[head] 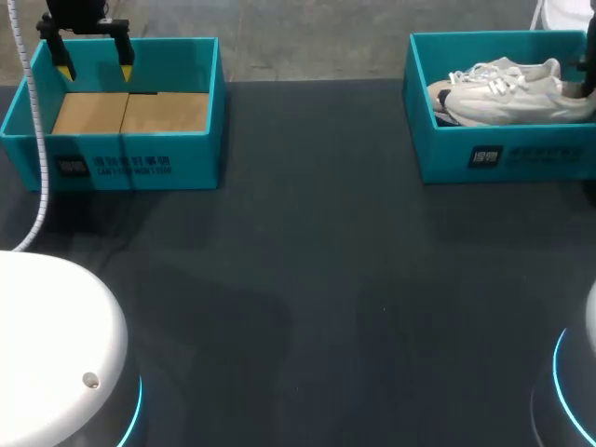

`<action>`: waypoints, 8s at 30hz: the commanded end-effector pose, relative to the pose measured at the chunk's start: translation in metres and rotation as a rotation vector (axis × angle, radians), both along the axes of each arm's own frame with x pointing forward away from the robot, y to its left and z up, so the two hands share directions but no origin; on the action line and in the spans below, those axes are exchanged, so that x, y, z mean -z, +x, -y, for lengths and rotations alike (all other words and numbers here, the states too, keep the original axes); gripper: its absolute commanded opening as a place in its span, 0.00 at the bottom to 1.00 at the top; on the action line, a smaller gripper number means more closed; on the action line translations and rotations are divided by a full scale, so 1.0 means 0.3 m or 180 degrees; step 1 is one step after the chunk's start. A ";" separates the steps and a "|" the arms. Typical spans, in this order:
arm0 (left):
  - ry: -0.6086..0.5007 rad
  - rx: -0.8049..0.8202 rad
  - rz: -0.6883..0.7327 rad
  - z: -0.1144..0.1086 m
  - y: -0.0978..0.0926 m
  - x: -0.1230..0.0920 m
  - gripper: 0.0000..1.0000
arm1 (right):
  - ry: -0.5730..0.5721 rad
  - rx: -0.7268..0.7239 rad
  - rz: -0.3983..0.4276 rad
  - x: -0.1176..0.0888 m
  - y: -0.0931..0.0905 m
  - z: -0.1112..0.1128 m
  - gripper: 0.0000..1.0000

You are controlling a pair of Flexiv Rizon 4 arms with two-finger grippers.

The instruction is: Take the shoe out of the shoebox, open the shoe tongue, remove and reinsert the insole, then place the shoe into the shoebox

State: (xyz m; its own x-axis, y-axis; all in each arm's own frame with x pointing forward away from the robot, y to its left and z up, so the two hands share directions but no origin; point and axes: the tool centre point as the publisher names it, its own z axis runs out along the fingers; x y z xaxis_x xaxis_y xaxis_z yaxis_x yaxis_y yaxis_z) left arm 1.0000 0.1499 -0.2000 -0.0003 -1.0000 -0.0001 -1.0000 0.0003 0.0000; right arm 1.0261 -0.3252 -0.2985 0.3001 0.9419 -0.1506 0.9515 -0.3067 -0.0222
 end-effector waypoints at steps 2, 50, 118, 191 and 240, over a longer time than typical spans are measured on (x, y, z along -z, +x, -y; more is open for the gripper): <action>0.0000 0.0000 0.0000 0.000 0.000 0.000 1.00 | -0.0090 0.0015 -0.0012 -0.115 0.006 -0.031 0.00; 0.0000 0.0000 0.0000 0.000 0.000 0.000 1.00 | -0.0137 0.0032 0.0041 -0.448 0.007 -0.139 0.00; 0.0000 0.0000 0.0000 0.000 0.000 0.000 1.00 | -0.0495 0.0392 0.0332 -0.364 -0.885 -1.231 0.00; 0.0000 0.0000 0.0000 0.000 0.000 0.000 1.00 | -0.0573 0.0315 0.0013 0.137 -1.002 -1.412 0.00; 0.0000 0.0000 0.0000 0.000 0.000 0.000 1.00 | -0.0006 -0.0868 0.0420 -0.016 -1.053 -1.430 1.00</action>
State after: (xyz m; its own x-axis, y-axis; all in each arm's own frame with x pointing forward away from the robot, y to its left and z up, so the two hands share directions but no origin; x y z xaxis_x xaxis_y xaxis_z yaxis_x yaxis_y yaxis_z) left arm 1.0000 0.1498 -0.2000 -0.0003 -1.0000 -0.0001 -1.0000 0.0003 0.0000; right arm 0.7162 0.1163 -0.3063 0.1533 0.9709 -0.1842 0.9861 -0.1383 0.0920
